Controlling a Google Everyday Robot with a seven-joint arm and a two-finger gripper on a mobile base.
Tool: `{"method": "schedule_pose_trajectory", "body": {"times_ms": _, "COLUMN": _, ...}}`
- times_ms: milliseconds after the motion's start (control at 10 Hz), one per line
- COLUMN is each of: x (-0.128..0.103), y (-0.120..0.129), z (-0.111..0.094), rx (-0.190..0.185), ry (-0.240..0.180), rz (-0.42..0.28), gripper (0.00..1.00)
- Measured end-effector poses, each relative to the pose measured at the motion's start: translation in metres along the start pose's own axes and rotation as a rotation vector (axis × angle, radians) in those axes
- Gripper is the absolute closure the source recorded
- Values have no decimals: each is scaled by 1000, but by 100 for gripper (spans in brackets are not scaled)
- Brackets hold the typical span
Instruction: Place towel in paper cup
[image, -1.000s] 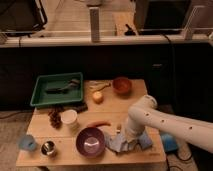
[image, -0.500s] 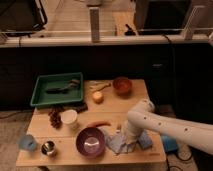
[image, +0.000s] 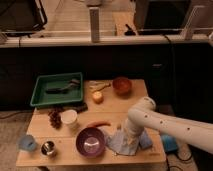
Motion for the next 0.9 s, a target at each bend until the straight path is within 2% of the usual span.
{"method": "schedule_pose_trajectory", "body": {"times_ms": 200, "x": 5, "y": -5, "z": 5, "rx": -10, "ry": -3, "rz": 6, "gripper": 88}}
{"method": "schedule_pose_trajectory", "body": {"times_ms": 300, "x": 5, "y": -7, "z": 7, "rx": -16, "ry": -7, "rz": 3, "gripper": 96}}
{"method": "schedule_pose_trajectory", "body": {"times_ms": 400, "x": 6, "y": -9, "z": 11, "rx": -29, "ry": -13, "rz": -3, "gripper": 100}}
{"method": "schedule_pose_trajectory", "body": {"times_ms": 600, "x": 7, "y": -8, "z": 16, "rx": -59, "ry": -11, "rz": 3, "gripper": 96}}
{"method": "schedule_pose_trajectory", "body": {"times_ms": 700, "x": 5, "y": -7, "z": 16, "rx": -75, "ry": -2, "rz": 12, "gripper": 83}}
{"method": "schedule_pose_trajectory", "body": {"times_ms": 900, "x": 4, "y": -4, "z": 12, "rx": -82, "ry": 8, "rz": 21, "gripper": 68}}
